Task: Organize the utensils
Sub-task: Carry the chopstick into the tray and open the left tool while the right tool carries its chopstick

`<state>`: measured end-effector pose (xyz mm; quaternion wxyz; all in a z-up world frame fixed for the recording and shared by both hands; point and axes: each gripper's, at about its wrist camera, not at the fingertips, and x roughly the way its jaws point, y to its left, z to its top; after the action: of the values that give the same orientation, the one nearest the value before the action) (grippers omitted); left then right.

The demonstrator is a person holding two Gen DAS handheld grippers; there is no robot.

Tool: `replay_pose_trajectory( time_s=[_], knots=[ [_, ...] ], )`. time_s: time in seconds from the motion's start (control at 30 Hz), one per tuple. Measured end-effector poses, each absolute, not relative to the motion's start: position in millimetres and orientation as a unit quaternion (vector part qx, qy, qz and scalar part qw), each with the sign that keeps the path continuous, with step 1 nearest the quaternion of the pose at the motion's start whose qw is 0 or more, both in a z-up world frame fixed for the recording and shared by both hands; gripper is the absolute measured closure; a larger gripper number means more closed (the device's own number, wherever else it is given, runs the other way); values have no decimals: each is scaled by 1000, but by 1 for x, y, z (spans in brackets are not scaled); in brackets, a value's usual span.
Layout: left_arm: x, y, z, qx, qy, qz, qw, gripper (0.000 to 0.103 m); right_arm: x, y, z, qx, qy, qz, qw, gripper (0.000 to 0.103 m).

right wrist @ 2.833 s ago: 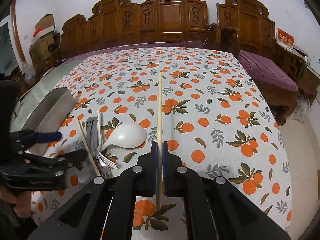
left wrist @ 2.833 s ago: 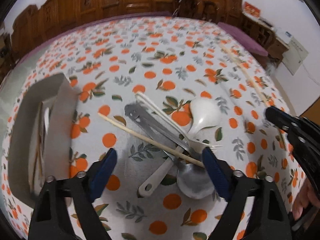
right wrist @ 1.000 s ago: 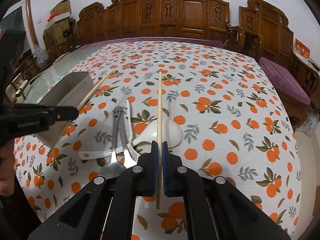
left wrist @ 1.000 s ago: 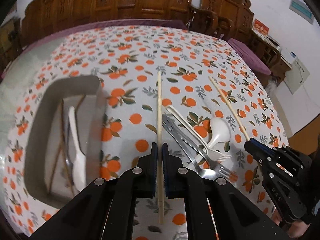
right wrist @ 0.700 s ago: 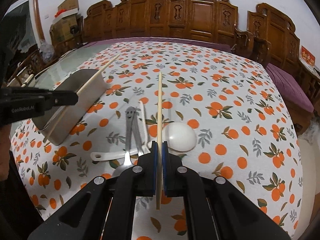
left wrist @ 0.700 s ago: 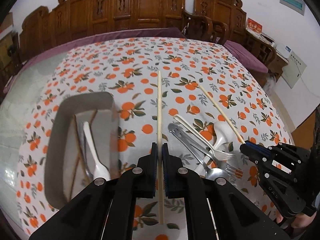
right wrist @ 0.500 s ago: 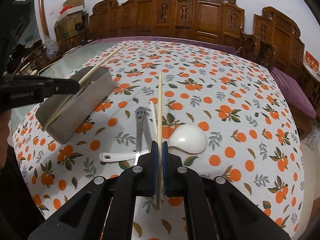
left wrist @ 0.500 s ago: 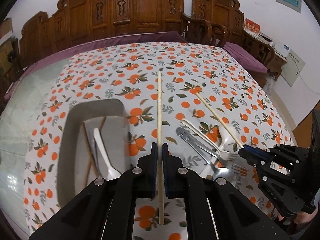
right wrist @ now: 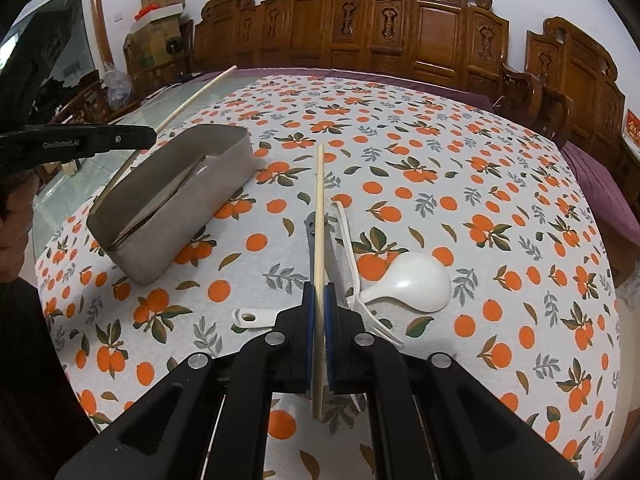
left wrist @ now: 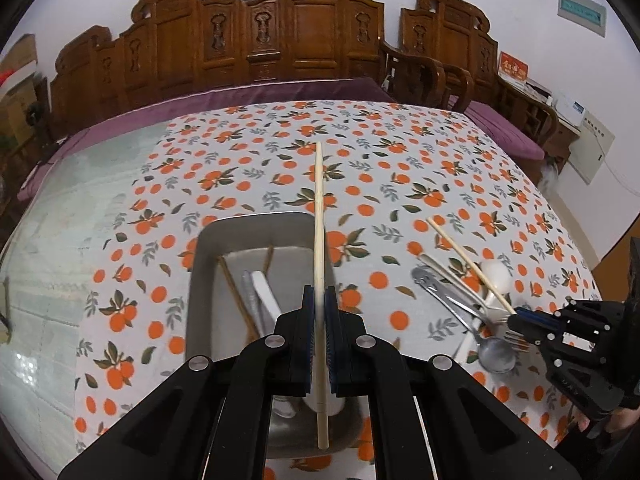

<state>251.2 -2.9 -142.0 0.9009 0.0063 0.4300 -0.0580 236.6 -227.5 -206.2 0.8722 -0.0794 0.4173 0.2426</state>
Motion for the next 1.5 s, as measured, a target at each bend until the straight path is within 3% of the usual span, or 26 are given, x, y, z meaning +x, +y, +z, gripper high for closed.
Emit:
replay_pose_trajectory(
  time_s=[0.47, 0.87, 1.2, 1.47, 1.5],
  knots=[
    [262, 34, -195, -32, 474, -52, 878, 99, 235, -218, -212, -78, 418, 244, 871, 97],
    [257, 43, -199, -19, 474, -44, 879, 98, 229, -205, -212, -62, 413, 266, 869, 97],
    [250, 55, -174, -20, 436, -35, 899, 71, 226, -190, -192, -59, 406, 266, 872, 97],
    [249, 76, -157, -24, 410, -25, 912, 59, 237, -173, -175, -34, 411, 263, 872, 97],
    [249, 79, -155, -26, 407, -24, 913, 47, 238, -167, -173, -32, 412, 265, 871, 97]
  ],
)
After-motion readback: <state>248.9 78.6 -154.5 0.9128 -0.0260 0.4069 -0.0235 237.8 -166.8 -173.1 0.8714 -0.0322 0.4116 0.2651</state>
